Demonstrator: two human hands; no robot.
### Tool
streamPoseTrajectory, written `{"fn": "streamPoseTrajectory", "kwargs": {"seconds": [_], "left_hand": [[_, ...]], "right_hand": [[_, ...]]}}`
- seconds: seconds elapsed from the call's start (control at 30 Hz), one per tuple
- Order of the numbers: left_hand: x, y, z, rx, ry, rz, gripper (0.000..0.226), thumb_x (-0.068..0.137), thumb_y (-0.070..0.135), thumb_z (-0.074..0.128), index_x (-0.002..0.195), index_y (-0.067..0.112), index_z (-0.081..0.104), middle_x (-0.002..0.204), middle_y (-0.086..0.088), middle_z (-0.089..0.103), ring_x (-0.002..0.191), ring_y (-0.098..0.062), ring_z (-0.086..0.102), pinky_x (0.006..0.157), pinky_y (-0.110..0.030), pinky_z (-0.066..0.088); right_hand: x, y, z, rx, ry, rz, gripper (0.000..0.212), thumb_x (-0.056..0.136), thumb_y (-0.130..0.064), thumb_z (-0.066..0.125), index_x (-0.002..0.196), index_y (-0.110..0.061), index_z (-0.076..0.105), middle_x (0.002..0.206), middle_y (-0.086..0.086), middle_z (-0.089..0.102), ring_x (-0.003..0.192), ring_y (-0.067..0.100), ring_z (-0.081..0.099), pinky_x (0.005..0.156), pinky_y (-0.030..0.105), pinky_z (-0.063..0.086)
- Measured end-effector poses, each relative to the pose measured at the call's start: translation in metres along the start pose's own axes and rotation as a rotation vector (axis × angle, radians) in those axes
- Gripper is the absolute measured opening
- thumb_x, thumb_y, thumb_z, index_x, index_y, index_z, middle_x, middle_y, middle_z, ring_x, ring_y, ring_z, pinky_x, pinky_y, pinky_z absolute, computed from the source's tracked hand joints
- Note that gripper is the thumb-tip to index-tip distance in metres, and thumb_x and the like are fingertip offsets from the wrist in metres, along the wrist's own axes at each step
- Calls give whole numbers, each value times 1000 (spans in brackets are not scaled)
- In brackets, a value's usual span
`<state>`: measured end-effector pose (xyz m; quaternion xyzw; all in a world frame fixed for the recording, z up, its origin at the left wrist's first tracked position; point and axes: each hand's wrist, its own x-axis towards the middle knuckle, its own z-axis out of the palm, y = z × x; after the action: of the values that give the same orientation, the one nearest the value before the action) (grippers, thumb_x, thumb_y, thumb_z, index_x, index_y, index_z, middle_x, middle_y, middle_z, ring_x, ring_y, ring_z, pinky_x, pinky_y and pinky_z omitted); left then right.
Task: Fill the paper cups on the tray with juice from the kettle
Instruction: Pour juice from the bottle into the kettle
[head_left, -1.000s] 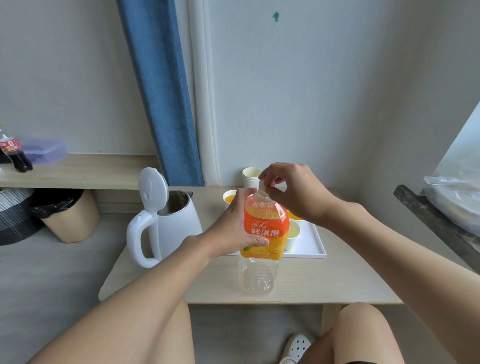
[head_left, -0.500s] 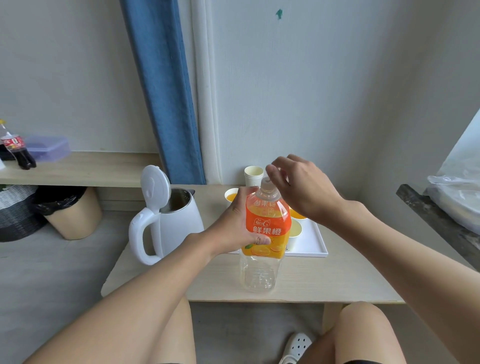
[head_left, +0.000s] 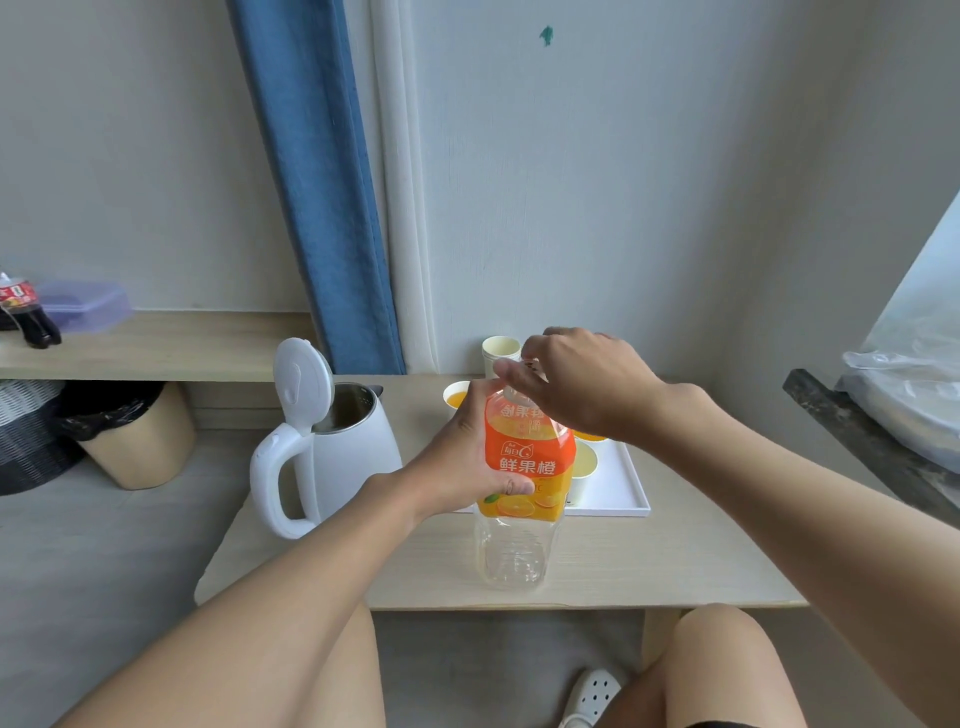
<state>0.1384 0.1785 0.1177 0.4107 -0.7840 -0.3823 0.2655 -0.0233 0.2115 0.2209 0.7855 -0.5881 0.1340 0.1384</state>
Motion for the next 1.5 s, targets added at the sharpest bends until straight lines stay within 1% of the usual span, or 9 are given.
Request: {"fn": "streamPoseTrajectory", "kwargs": {"seconds": [0.13,0.33,0.43,0.53,0.7,0.9,1.1,1.3,1.5], "left_hand": [[2,-1,1,16,3,-2,105,75,24,93,133,53,11,136,12,41,124,-10,50,94,-20,44],[0,-2,0,18,3,4,104,74,24,93,129,58,12,134,13,42,124,-10,50,94,-20,47],[-1,-3,0,23,2,2,103,75,25,93,129,57,11,135,12,41,123,-9,49,89,-15,44],[-1,-1,0,26,-1,-1,103,76,25,92,131,54,10,135,12,39,124,-10,48,96,-22,45],[-2,0,0,34,1,-6,101,76,25,93,126,57,10,134,12,41,123,-11,49,96,-24,45],[-2,0,1,13,-3,-12,100,78,25,91,129,54,11,133,13,40,122,-9,48,92,-20,44],[-2,0,1,18,6,-3,102,75,22,93,131,50,12,135,9,43,124,-12,51,96,-23,45],[-2,-1,1,26,11,-1,100,77,23,92,130,50,12,132,12,41,121,-9,48,92,-20,44],[-1,3,1,44,-3,0,101,78,24,91,132,50,10,133,12,39,122,-10,47,95,-23,44]], "right_hand": [[3,5,-9,190,-151,-78,36,98,-33,53,131,-21,59,119,4,58,106,25,60,78,30,45],[10,-4,0,-118,-96,-30,49,96,-57,43,101,-11,59,95,7,66,75,26,60,55,30,41],[12,1,-11,-22,-165,-115,41,100,-49,41,122,-20,58,110,2,65,95,25,63,66,33,49],[14,4,-15,-18,-191,-149,31,102,-38,45,113,-16,63,104,3,66,90,24,63,68,35,53],[13,-4,0,-177,-86,-48,40,102,-47,35,89,-12,49,78,4,54,62,24,48,50,29,31],[15,8,-6,-73,-178,-222,33,101,-48,39,110,-19,54,99,3,68,81,24,58,73,31,38],[16,-4,5,-184,-72,3,42,101,-50,38,92,-11,51,89,9,64,68,29,49,55,32,35],[18,6,-14,-17,-282,-172,32,101,-46,42,110,-20,57,96,4,67,77,25,57,67,31,42],[20,-1,-3,-159,-164,-39,42,102,-47,39,94,-10,57,82,8,61,58,18,47,46,25,28]]}}
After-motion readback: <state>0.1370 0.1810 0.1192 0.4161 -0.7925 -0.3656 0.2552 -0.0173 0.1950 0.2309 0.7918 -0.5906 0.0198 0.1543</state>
